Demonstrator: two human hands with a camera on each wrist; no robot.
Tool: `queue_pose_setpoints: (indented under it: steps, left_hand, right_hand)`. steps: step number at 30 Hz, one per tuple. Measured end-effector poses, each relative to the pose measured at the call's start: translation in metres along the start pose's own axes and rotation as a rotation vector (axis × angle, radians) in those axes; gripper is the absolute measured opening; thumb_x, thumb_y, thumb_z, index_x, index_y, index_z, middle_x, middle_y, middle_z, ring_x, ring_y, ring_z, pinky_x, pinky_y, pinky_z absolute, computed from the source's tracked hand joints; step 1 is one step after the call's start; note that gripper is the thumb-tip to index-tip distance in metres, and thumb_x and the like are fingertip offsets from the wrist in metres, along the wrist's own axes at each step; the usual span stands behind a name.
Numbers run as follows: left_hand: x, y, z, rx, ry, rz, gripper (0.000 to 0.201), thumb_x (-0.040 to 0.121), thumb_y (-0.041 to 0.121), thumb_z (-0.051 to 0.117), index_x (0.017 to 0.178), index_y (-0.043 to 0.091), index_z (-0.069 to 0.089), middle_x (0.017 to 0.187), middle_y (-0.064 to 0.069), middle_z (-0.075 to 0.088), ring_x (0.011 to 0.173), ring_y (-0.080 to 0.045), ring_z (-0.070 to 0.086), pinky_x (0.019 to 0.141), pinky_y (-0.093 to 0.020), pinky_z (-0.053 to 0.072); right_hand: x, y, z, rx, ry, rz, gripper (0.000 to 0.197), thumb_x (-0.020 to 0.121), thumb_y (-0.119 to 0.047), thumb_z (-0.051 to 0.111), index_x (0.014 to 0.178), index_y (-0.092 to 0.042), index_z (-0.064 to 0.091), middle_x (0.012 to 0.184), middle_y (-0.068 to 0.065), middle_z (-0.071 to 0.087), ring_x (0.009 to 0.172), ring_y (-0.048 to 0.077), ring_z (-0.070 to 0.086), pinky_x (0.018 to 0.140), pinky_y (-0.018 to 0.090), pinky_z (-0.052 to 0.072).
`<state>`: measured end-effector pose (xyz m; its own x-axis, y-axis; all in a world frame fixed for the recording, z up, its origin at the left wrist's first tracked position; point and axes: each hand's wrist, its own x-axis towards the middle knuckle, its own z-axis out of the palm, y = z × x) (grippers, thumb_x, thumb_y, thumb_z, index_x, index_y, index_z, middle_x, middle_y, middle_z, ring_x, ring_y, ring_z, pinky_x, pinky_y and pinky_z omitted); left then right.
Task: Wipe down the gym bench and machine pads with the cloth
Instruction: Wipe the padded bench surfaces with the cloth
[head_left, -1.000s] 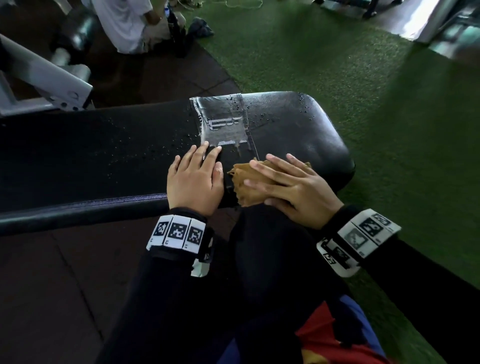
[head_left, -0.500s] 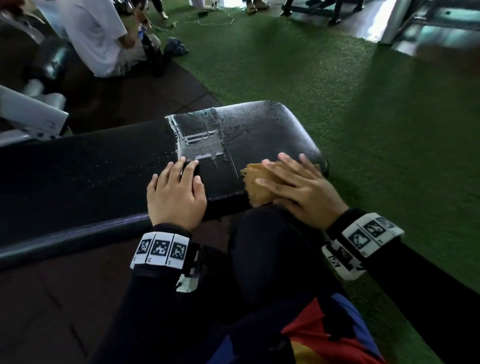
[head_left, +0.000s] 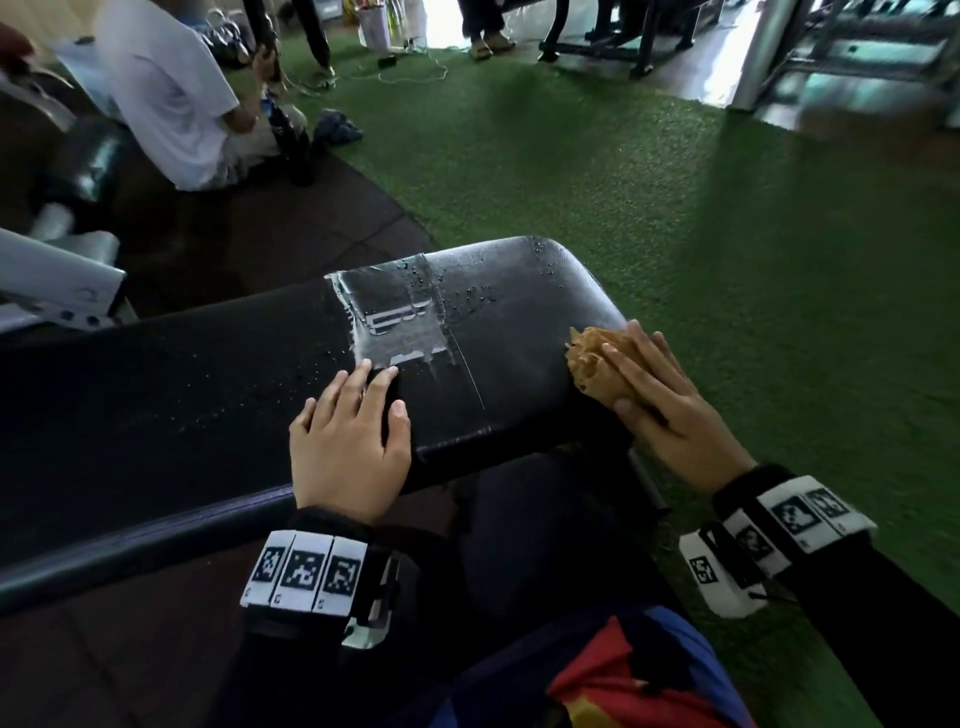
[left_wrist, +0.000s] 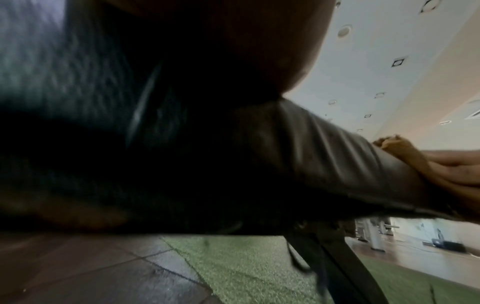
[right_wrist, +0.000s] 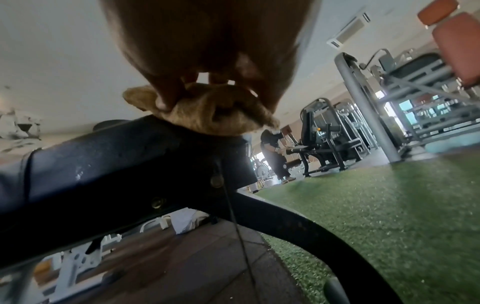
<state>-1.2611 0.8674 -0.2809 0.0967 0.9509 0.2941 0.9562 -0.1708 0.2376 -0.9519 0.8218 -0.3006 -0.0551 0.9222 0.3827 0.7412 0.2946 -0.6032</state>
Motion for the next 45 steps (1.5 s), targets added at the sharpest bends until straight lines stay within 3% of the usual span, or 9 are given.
queue_pose_setpoints:
  steps: [5, 10, 14, 19, 24, 28, 32, 36, 45]
  left_hand:
    - [0.009, -0.028, -0.007, 0.064, -0.167, -0.079, 0.059, 0.082, 0.077, 0.01, 0.138, 0.059, 0.02, 0.157, 0.016, 0.016, 0.145, -0.006, 0.007, 0.114, -0.054, 0.002]
    - [0.014, -0.037, -0.013, 0.094, -0.177, -0.086, 0.077, 0.071, 0.088, 0.003, 0.14, 0.057, 0.018, 0.158, 0.011, 0.014, 0.145, -0.007, 0.005, 0.115, -0.052, 0.003]
    - [0.015, -0.04, -0.011, 0.105, -0.158, -0.098, 0.076, 0.071, 0.088, 0.002, 0.139, 0.058, 0.017, 0.158, 0.01, 0.014, 0.146, -0.008, 0.003, 0.115, -0.053, 0.003]
    - [0.016, -0.039, -0.008, 0.114, -0.174, -0.098, 0.077, 0.07, 0.088, -0.003, 0.141, 0.059, 0.011, 0.159, 0.011, 0.009, 0.146, -0.008, -0.002, 0.115, -0.052, 0.0]
    - [0.017, -0.038, -0.011, 0.077, -0.155, -0.111, 0.074, 0.071, 0.088, 0.004, 0.139, 0.06, 0.013, 0.158, 0.013, 0.011, 0.145, -0.006, -0.001, 0.115, -0.05, -0.001]
    - [0.015, -0.037, -0.012, 0.053, -0.133, -0.127, 0.073, 0.072, 0.089, 0.008, 0.138, 0.06, 0.016, 0.158, 0.015, 0.013, 0.145, -0.003, -0.001, 0.116, -0.048, -0.001]
    - [0.015, -0.036, -0.013, 0.033, -0.111, -0.13, 0.073, 0.072, 0.089, 0.009, 0.138, 0.06, 0.018, 0.158, 0.015, 0.014, 0.145, -0.004, 0.001, 0.116, -0.048, -0.001]
    - [0.015, -0.035, -0.011, 0.039, -0.095, -0.133, 0.073, 0.073, 0.088, 0.009, 0.138, 0.059, 0.022, 0.157, 0.013, 0.019, 0.146, -0.007, 0.006, 0.116, -0.05, 0.001]
    - [0.014, -0.033, -0.012, 0.044, -0.109, -0.133, 0.07, 0.075, 0.086, 0.009, 0.138, 0.058, 0.021, 0.157, 0.011, 0.018, 0.146, -0.008, 0.005, 0.116, -0.051, 0.001]
  right_hand:
    - [0.031, 0.006, -0.005, 0.179, 0.004, 0.265, 0.048, 0.099, -0.014, 0.042, 0.145, -0.015, 0.029, 0.154, -0.001, 0.02, 0.142, 0.006, 0.013, 0.111, 0.012, 0.008]
    - [0.079, 0.019, -0.015, 0.128, -0.153, 0.454, 0.048, 0.099, -0.027, 0.04, 0.146, -0.017, 0.032, 0.151, -0.005, 0.032, 0.138, 0.006, 0.026, 0.117, 0.023, 0.013]
    - [0.081, 0.02, -0.029, 0.02, -0.32, 0.488, 0.052, 0.098, -0.035, 0.042, 0.146, -0.026, 0.028, 0.149, -0.012, 0.032, 0.133, 0.002, 0.027, 0.108, 0.016, 0.013]
    - [0.115, 0.012, -0.048, -0.192, -0.57, 0.551, 0.052, 0.097, -0.039, 0.042, 0.145, -0.019, 0.034, 0.147, -0.003, 0.038, 0.132, 0.016, 0.038, 0.109, 0.024, 0.026]
    - [0.188, 0.012, -0.027, -0.134, -0.554, 0.668, 0.039, 0.1, -0.028, 0.04, 0.135, -0.011, 0.046, 0.121, 0.008, 0.054, 0.103, 0.024, 0.054, 0.076, 0.026, 0.047]
    - [0.247, 0.016, -0.011, -0.332, -0.586, 0.572, 0.019, 0.101, -0.025, 0.039, 0.087, -0.018, 0.05, 0.073, -0.001, 0.044, 0.063, 0.011, 0.041, 0.046, 0.011, 0.036]
    - [0.262, 0.025, -0.006, -0.373, -0.601, 0.551, 0.009, 0.1, -0.028, 0.042, 0.1, -0.02, 0.046, 0.078, -0.005, 0.044, 0.068, 0.009, 0.041, 0.066, 0.02, 0.036]
    - [0.241, 0.037, -0.011, -0.257, -0.633, 0.637, 0.037, 0.099, -0.028, 0.042, 0.125, -0.004, 0.052, 0.105, 0.012, 0.052, 0.098, 0.024, 0.049, 0.1, 0.044, 0.04]
    - [0.291, 0.004, 0.015, -0.555, -0.684, 0.473, 0.043, 0.101, -0.024, 0.035, 0.136, 0.0, 0.042, 0.137, 0.02, 0.047, 0.125, 0.032, 0.045, 0.103, 0.036, 0.033]
